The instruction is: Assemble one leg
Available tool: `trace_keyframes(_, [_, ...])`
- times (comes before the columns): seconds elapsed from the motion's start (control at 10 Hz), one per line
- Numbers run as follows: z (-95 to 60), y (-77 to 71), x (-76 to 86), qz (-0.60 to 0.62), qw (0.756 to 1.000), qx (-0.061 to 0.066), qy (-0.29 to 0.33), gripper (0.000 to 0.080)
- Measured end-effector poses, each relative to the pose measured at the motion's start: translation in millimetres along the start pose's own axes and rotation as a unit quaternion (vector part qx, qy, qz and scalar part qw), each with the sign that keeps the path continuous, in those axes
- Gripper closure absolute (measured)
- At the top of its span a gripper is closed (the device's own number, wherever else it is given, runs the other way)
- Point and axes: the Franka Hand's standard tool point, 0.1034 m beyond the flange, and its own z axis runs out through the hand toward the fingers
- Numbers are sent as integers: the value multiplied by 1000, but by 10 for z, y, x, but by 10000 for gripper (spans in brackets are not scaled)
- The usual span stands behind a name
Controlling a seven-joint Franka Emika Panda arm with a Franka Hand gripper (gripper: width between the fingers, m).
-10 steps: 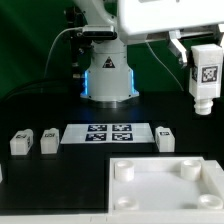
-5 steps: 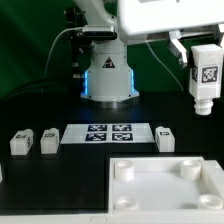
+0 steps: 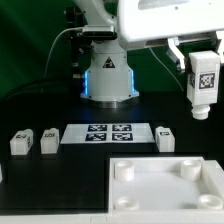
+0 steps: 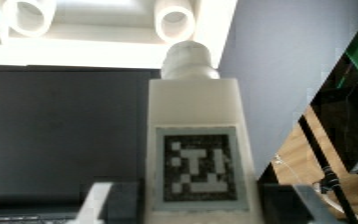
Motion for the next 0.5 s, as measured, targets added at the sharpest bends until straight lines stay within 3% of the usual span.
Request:
trace_keyframes(0.2, [288,-104,-126,-6,1000,6,12,507])
trace_keyframes(0.5, [706,-66,-56,-2,1000,9,29,507])
